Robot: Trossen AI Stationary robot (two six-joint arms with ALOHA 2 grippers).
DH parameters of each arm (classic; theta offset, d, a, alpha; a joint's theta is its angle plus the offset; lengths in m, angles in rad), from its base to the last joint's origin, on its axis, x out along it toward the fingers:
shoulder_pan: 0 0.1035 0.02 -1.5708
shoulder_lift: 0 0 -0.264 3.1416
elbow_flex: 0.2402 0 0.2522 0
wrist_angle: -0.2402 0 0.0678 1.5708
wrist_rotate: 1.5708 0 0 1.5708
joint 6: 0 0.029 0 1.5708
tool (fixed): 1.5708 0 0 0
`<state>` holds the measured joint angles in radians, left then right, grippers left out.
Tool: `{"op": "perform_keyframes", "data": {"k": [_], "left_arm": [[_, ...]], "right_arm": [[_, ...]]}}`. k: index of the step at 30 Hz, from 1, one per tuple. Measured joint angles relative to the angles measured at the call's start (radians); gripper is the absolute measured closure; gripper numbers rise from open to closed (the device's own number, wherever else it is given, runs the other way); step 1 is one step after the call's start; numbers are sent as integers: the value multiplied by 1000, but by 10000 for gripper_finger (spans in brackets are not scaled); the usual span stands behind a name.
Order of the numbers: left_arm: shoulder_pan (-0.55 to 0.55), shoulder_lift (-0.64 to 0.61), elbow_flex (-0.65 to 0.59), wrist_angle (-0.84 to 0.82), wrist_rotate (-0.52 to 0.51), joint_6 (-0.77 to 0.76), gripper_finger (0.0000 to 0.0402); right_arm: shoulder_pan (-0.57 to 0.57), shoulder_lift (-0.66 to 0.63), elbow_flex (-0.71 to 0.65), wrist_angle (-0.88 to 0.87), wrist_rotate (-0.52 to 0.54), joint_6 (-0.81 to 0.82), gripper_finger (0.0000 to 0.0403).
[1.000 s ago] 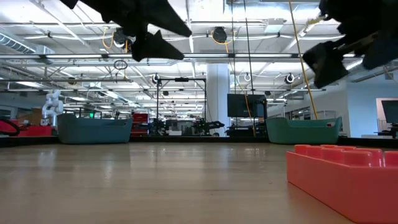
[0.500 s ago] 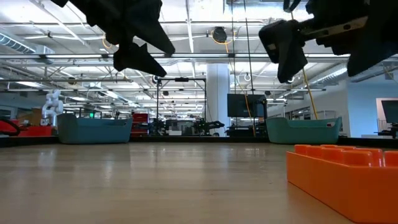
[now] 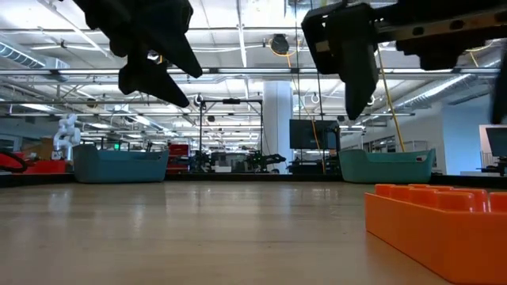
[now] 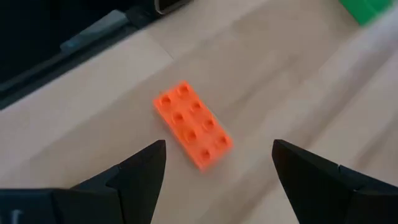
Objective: Sort & place blocks by color
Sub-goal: Put the orange game piece into the dark blue bin
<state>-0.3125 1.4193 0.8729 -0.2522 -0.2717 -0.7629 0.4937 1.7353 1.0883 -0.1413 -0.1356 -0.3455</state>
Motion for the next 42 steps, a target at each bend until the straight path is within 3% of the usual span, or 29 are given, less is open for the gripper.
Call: {"op": "perform_keyframes", "data": {"k": [8, 22, 27, 36, 42], "left_arm": [[-50, 0, 0, -9, 0, -77, 105], [-70, 0, 0, -41, -36, -112, 105], [-71, 0, 0, -46, -37, -111, 105], [-71, 0, 0, -69, -37, -107, 105], [-71, 0, 0, -70, -37, -107, 105]], "right_arm": [[54, 106, 32, 95, 5, 1, 117], [24, 179, 31, 111, 56, 65, 122], [25, 178, 31, 114, 56, 71, 158], [39, 178, 31, 111, 52, 73, 265], [36, 177, 31, 102, 80, 79, 272]]}}
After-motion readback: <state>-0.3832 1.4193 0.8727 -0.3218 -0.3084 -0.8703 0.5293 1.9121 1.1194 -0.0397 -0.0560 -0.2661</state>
